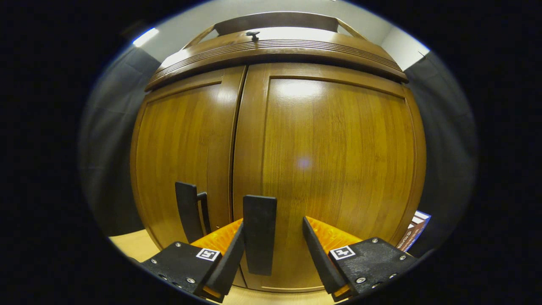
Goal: Open the right door of the double-door shoe cabinet with the right hand, and open the left door with the left hand.
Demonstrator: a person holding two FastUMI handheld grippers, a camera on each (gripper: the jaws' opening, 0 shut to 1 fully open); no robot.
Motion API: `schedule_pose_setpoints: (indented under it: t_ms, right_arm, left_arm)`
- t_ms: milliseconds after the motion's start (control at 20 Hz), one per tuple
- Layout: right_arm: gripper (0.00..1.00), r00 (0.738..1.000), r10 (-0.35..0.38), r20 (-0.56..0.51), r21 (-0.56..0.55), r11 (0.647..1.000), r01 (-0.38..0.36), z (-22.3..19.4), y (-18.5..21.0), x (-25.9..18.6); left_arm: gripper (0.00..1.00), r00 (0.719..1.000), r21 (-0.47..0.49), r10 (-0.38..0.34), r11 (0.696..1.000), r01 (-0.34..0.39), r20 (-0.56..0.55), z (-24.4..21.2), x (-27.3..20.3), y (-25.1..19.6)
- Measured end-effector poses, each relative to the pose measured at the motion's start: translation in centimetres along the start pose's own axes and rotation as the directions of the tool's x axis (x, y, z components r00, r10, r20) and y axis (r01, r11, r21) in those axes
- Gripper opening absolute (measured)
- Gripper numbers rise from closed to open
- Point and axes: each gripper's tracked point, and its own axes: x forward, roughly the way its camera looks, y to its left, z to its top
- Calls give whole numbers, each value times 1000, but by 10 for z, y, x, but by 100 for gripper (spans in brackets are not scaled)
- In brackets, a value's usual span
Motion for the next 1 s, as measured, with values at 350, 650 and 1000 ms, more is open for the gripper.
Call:
schedule_pose_setpoints:
  t_ms: [350, 650, 1000]
  right_arm:
    - [70, 1000, 18, -9, 25, 1000, -18, 1, 8, 4]
    - [36, 999, 46, -28, 75, 996, -44, -1, 18, 4]
    - [43, 997, 60, -50, 112, 992, -55, -7, 21, 4]
  left_arm:
    - [95, 999, -10, -39, 999, 39, -8, -3, 1, -10]
    - [95, 999, -7, -48, 999, 48, -13, 1, -8, -12]
    - [95, 997, -31, -62, 998, 61, -35, -2, -24, -21]
